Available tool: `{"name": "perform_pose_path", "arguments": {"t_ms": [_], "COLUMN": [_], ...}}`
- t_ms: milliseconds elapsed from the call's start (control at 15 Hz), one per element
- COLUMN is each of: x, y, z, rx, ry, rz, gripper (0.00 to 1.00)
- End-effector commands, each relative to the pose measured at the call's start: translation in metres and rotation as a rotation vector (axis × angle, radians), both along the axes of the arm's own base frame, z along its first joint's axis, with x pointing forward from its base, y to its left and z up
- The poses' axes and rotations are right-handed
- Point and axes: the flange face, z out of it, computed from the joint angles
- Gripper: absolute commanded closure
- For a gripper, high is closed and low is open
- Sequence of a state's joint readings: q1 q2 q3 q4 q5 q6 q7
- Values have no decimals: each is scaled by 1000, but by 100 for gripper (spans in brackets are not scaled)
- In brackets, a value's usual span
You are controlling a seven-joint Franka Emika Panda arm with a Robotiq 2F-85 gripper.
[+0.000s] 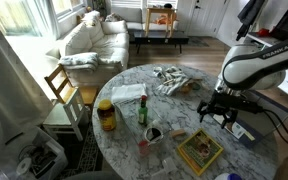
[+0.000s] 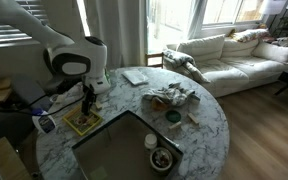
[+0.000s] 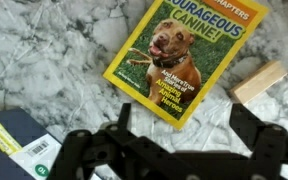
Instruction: Pick up the yellow book and place it in the clear storage container
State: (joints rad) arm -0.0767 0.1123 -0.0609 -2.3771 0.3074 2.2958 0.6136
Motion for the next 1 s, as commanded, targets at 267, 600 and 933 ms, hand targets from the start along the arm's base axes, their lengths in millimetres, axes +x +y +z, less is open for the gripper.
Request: {"name": "perform_pose_path", "arguments": {"t_ms": [267,600,933], "x": [28,38,41], "y": [-8,8,21], "z": [-56,-82,-101], "rx": [266,278,267], "ry": [122,193,227], "rz": [-94,-38,-11], "gripper": [0,0,0]}}
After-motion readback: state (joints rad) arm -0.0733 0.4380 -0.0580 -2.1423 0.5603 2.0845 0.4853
